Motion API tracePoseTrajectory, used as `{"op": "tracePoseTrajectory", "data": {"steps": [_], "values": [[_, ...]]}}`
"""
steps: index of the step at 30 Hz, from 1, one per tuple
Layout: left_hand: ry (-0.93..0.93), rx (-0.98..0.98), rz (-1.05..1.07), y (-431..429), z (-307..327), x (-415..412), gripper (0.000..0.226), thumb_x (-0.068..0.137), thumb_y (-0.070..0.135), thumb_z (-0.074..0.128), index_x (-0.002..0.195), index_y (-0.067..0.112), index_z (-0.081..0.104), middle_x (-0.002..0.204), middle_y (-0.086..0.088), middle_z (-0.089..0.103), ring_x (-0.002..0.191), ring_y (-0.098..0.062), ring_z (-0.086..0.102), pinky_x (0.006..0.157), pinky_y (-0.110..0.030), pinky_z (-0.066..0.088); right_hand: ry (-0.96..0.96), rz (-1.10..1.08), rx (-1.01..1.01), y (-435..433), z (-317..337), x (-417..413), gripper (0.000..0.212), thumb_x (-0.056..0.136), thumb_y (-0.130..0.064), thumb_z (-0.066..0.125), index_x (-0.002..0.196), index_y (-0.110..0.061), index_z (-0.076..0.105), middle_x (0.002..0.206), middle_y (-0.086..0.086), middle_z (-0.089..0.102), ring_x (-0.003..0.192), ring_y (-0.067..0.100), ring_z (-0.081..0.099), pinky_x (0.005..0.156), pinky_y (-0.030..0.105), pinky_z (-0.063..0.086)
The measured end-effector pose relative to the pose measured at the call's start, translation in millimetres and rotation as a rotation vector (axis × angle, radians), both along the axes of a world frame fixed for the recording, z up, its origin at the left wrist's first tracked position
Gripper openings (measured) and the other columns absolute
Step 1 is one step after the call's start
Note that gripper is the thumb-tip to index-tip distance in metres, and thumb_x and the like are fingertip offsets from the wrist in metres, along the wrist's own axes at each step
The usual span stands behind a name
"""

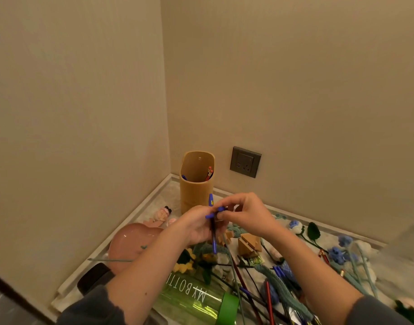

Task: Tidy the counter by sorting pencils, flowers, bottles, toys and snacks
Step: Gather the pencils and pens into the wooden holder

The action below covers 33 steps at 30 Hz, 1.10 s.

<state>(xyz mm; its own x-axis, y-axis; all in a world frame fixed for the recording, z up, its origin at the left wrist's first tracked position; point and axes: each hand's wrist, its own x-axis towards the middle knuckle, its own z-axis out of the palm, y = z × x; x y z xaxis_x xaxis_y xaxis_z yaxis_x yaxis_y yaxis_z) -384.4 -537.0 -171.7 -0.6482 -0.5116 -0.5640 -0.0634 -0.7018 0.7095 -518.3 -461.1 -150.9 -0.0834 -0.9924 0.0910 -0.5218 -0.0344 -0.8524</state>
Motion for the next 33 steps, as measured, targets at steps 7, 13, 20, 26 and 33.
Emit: {"op": "tracePoseTrajectory", "data": {"steps": [7,13,20,26,33], "values": [[0.03,-0.062,-0.053,3.6,-5.0,1.5,0.022,0.097,0.007,0.049,0.116,0.005,0.061,0.095,-0.017,0.07,0.082,-0.023,0.072,0.071,-0.035,0.059,0.01,-0.008,0.07,-6.4,1.2,-1.9,0.014,0.084,-0.02,0.074,0.096,-0.027,0.077,0.086,-0.009,0.074,0.075,-0.001,0.067,0.066,0.015,0.05],[-0.101,-0.439,0.076,4.6,-7.4,-4.9,0.021,0.099,0.012,0.047,0.111,0.02,0.063,0.106,-0.006,0.067,0.094,-0.016,0.069,0.073,-0.027,0.059,-0.197,-0.413,-0.078,-13.4,-3.5,-0.4,0.021,0.087,-0.022,0.071,0.108,-0.025,0.072,0.092,-0.011,0.073,0.084,0.003,0.07,0.065,0.017,0.053],[-0.196,-0.895,-0.016,-5.5,8.3,3.9,0.018,0.102,0.025,0.038,0.106,0.032,0.054,0.097,0.002,0.065,0.089,-0.011,0.065,0.081,-0.032,0.056,-0.256,-0.305,-0.071,-29.9,17.1,7.5,0.01,0.087,-0.017,0.071,0.094,-0.023,0.076,0.085,-0.003,0.076,0.078,0.011,0.073,0.061,0.022,0.057],[-0.334,-1.338,0.07,-42.3,49.9,18.4,0.018,0.1,0.029,0.043,0.094,0.027,0.059,0.101,-0.001,0.05,0.087,-0.012,0.057,0.078,-0.031,0.049,-0.254,-0.256,-0.235,-63.4,58.5,23.8,0.015,0.084,-0.012,0.073,0.099,-0.015,0.077,0.087,0.0,0.077,0.078,0.007,0.071,0.067,0.02,0.057],[-0.508,-1.556,0.223,-90.8,86.5,23.2,0.016,0.097,0.037,0.048,0.082,0.033,0.048,0.084,0.014,0.042,0.069,-0.005,0.051,0.054,-0.019,0.031,-0.239,-0.271,-0.377,-106.1,88.9,32.9,0.02,0.083,-0.016,0.076,0.103,-0.015,0.075,0.091,-0.005,0.076,0.086,0.004,0.072,0.076,0.02,0.058]]}}
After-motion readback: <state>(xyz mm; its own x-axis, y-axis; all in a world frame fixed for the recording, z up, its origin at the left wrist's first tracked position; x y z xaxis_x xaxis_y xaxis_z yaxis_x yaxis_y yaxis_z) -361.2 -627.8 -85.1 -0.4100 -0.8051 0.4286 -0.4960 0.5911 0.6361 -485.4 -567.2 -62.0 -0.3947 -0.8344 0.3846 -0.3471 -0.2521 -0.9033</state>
